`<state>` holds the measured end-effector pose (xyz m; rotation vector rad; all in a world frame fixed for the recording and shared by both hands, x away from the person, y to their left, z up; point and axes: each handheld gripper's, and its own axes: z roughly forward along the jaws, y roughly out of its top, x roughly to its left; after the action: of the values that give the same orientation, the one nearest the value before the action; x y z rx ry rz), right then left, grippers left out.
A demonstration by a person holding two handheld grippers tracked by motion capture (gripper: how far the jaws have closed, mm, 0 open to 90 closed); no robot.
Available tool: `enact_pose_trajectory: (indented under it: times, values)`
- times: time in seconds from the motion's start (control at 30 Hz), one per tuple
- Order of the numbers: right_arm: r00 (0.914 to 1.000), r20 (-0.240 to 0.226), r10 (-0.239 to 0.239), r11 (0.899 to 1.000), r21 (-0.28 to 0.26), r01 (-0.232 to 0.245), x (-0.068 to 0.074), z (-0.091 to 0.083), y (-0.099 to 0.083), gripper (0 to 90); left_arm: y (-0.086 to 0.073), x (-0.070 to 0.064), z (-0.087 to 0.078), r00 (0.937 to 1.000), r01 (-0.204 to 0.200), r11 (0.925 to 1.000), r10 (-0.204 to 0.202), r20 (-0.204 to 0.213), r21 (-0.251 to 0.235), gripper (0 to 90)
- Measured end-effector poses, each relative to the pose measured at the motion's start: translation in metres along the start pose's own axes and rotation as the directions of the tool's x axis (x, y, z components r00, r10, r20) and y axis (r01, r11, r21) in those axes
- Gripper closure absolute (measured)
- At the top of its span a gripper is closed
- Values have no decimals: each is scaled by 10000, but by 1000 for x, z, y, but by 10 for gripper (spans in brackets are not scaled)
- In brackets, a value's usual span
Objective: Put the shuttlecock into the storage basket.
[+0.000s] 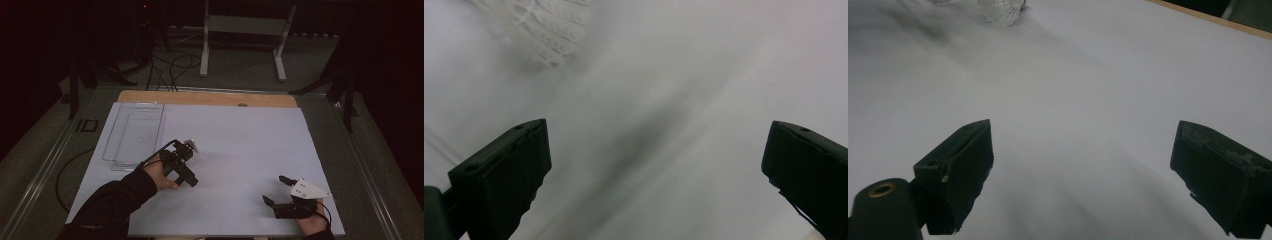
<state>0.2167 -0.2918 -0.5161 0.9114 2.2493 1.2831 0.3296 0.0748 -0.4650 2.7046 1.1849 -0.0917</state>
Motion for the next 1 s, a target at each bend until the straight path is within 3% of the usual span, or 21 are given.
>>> enact_pose_trajectory:
  times: [0.23,0.33,0.43,0.5,0.63,0.73,0.8,0.83,0.93,0.97,1.0]
  values:
    - [10000,7,26,10000,-45,-26,0,-1,0,99,9,-4,8,9988,386,9980,-371,-320,491,1]
    - [10000,6,-9,10000,-73,9,0,-1,0,99,11,-5,8,9978,489,9979,-469,-461,429,1]
    - [10000,7,20,10000,-88,-20,1,-2,1,99,13,-1,7,9937,975,9949,-959,-576,248,1]
    - [10000,5,49,10000,-85,-48,1,-2,1,99,15,3,6,9910,1304,9912,-1297,-344,205,1]
    - [10000,-1,52,10000,-81,-52,1,-2,1,99,20,7,6,9840,1760,9844,-1758,-284,44,2]
    - [10000,4,53,9999,-92,-53,1,-3,1,99,23,9,7,9767,2137,9768,-2134,-236,106,2]
    - [10000,-12,86,9999,-120,-86,0,-2,0,99,24,12,7,9641,2645,9644,-2645,-209,-53,2]
    - [9999,-15,104,9999,-118,-105,0,-2,0,100,26,12,7,9612,2747,9615,-2747,-241,-48,2]
    - [9999,-8,115,9999,-109,-115,0,-2,0,100,29,12,6,9448,3247,9451,-3259,-334,-354,30]
    - [10000,6,90,9999,-94,-90,0,-2,0,100,31,12,5,9432,3277,9439,-3293,-430,-409,30]
    - [10000,7,72,9999,-93,-72,0,-2,0,100,32,12,4,9358,3477,9359,-3502,-403,-568,32]
